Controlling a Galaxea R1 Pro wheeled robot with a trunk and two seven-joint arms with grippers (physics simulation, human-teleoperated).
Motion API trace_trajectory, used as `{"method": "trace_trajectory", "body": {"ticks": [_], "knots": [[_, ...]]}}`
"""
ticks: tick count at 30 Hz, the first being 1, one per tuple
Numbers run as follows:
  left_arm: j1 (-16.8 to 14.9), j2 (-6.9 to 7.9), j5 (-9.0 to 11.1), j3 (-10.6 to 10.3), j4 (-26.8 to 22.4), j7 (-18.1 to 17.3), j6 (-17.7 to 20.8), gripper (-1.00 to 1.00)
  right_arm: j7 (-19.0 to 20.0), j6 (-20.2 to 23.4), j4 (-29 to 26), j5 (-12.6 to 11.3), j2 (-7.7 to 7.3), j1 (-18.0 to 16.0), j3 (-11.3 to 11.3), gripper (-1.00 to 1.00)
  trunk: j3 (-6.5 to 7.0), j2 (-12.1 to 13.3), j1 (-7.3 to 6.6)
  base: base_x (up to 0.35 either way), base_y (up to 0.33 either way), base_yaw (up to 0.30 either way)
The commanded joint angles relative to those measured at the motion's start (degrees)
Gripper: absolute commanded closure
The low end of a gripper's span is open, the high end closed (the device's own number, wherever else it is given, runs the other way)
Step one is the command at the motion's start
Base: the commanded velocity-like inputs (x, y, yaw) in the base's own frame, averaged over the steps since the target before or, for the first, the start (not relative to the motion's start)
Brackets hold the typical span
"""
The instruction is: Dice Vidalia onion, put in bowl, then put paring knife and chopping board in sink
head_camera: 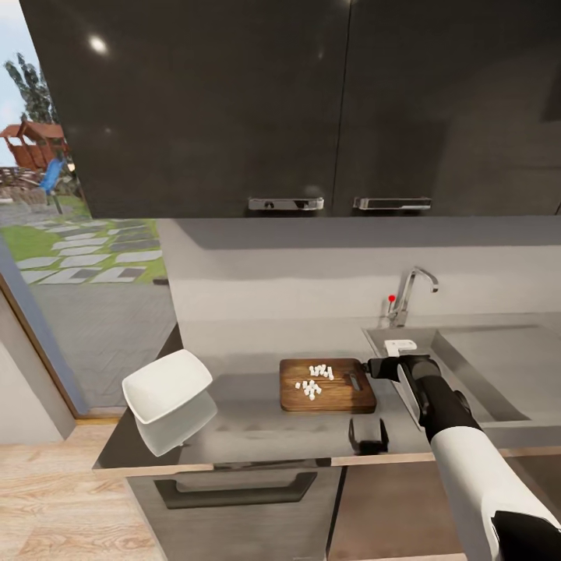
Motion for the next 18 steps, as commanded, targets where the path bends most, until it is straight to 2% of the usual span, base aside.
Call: {"method": "trace_trajectory", "body": {"ticks": [1, 18], "knots": [[-0.1, -0.06, 0.5, -0.4, 0.2, -0.1, -0.4, -1.00, 0.5, 0.2, -0.1, 0.6, 0.02, 0.0, -0.1, -1.00, -0.31, -0.5, 0.26, 0.000, 0.000, 0.000], [-0.1, -0.10, 0.5, -0.4, 0.2, -0.2, -0.4, -1.00, 0.5, 0.2, -0.1, 0.6, 0.02, 0.0, -0.1, -1.00, -3.36, -7.4, 3.99, 0.000, 0.000, 0.000]]}}
